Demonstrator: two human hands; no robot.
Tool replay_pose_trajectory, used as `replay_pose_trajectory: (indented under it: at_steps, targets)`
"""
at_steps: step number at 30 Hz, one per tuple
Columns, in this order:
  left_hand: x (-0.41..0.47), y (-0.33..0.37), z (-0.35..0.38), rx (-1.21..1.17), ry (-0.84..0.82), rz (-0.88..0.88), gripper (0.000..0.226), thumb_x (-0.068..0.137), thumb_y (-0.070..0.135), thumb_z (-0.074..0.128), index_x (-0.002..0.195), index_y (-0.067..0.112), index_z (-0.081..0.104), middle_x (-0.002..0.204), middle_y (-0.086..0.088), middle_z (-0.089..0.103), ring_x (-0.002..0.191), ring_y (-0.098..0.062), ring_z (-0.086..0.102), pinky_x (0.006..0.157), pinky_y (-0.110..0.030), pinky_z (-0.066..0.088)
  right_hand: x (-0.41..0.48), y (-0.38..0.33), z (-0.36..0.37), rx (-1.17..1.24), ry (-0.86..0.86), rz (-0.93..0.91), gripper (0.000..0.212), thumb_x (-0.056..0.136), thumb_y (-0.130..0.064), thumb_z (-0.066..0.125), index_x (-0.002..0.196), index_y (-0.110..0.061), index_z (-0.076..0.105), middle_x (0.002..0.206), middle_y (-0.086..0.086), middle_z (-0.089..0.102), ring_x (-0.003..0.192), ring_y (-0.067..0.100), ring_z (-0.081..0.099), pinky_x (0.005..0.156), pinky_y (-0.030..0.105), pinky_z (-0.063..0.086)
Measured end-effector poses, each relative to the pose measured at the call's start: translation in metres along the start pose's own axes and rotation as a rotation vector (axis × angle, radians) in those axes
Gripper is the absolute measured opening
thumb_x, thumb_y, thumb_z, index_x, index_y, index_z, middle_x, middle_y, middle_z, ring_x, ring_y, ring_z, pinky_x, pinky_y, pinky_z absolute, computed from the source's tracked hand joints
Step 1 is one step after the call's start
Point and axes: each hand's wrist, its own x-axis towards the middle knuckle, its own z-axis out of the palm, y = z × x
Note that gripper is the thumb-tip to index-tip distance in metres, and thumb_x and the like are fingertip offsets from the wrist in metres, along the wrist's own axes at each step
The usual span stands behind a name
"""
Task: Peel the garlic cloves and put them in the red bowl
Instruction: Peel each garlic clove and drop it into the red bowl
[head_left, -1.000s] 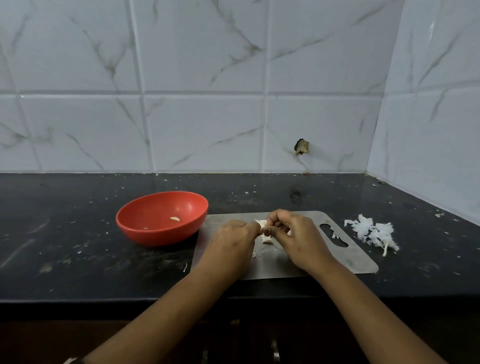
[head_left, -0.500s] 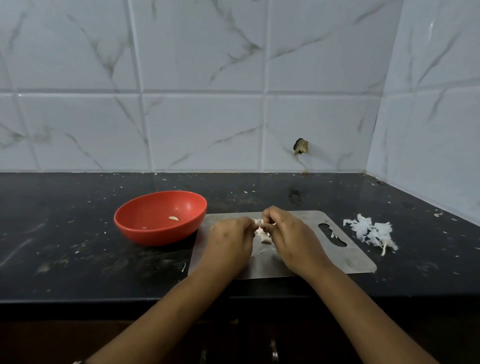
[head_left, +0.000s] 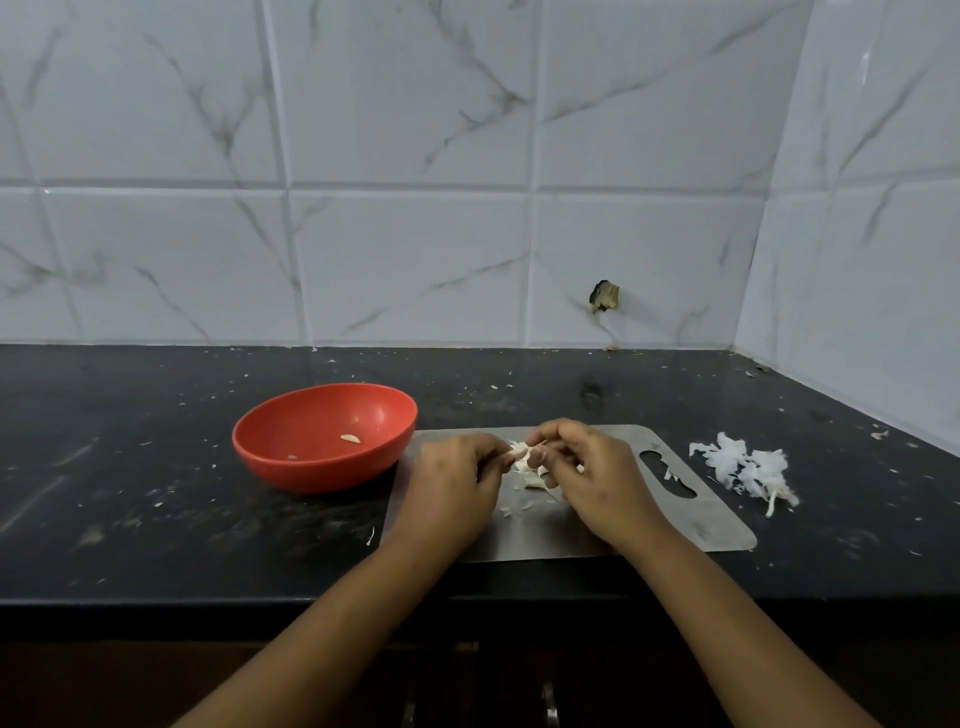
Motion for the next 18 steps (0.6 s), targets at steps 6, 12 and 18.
replay_pose_trajectory:
  at_steps: [6,12,18]
  targets:
    - [-0.0014,0.0007,0.0006,0.071,0.004,0.091,0.011,0.088,0.016,0.065,0.088,0.017,0.076,0.071,0.001,0.071,0.063,-0.015,0.064,0.064,-0.04,0.053,0.0,0.0009,0.0003,-0.014,0.021,-0.013,0.017,0.089,-0.004,0.066,0.09,-0.019,0.074,0.074,-0.01,0.07,0.065,-0.002,0.063,0.062,0.009,0.045]
    - [-0.0007,0.0012,0.0001,-0.087,-0.004,-0.023,0.012,0.088,0.006,0.065,0.093,0.01,0.075,0.079,-0.002,0.073,0.064,-0.01,0.068,0.063,-0.032,0.059,-0.0015,0.0032,0.0039,-0.127,-0.012,-0.035,0.013,0.088,-0.01,0.066,0.09,-0.021,0.074,0.076,-0.007,0.072,0.068,0.005,0.066,0.068,0.026,0.055]
    - [0.0,0.0045,-0.0039,-0.208,-0.022,-0.136,0.011,0.09,0.003,0.062,0.089,0.005,0.074,0.071,0.001,0.068,0.063,-0.005,0.066,0.056,-0.016,0.055,-0.0046,0.0008,0.0051,-0.361,-0.088,-0.127,0.021,0.092,-0.019,0.056,0.104,-0.025,0.072,0.089,-0.01,0.073,0.082,0.006,0.065,0.075,0.034,0.054]
